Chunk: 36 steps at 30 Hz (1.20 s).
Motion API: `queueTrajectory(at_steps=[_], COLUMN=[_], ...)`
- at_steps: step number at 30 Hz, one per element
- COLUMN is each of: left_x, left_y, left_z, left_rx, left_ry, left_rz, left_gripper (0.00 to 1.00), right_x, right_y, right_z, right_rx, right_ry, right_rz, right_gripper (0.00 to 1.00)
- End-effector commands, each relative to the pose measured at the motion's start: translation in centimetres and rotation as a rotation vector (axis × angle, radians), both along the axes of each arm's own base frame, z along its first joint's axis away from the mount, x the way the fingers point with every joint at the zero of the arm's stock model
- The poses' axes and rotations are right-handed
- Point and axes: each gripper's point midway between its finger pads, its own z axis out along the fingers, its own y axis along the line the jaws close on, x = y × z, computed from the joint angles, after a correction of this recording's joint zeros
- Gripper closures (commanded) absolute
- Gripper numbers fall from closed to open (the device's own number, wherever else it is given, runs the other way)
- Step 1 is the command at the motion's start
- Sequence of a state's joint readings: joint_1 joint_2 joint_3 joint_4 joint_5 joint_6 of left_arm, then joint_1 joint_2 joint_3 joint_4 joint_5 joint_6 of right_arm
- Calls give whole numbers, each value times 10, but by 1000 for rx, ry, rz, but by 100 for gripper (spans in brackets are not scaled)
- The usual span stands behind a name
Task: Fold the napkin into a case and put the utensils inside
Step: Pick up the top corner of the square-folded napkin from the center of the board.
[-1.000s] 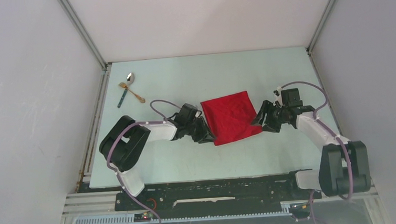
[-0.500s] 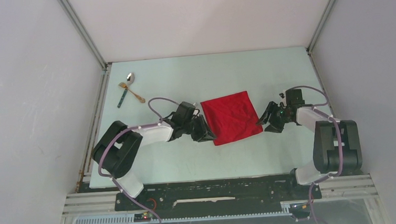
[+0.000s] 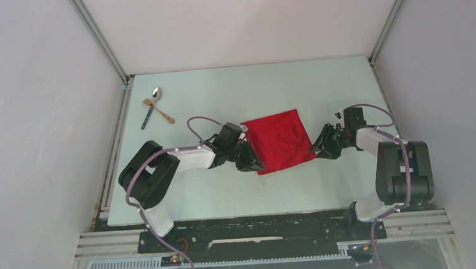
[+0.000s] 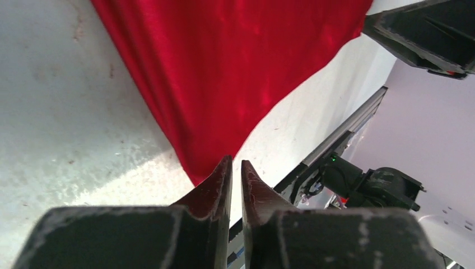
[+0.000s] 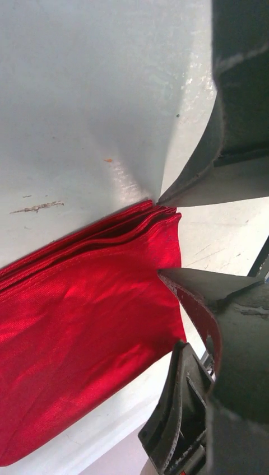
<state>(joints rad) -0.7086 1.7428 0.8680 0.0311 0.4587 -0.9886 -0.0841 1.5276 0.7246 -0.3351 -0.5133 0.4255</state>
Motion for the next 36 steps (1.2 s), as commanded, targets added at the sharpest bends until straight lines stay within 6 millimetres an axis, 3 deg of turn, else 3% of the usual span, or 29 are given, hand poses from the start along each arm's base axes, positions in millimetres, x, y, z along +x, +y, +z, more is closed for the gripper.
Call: queueTrajectory(at_steps=[1, 7, 36], left_x=[2, -1, -1], left_y=[-1, 2, 1], left_z=[-9, -23, -23], left_rx=[18, 41, 40], left_ry=[-11, 15, 15], left_rz=[-15, -17, -24], left_gripper=[86, 87, 88], right_x=[6, 1, -7], right_y=[-5, 0, 12], right_z=[14, 17, 0], right_rx=[-32, -27, 8], right_ry=[-62, -69, -25], right_rz=[8, 26, 62], right_gripper=[47, 47, 47])
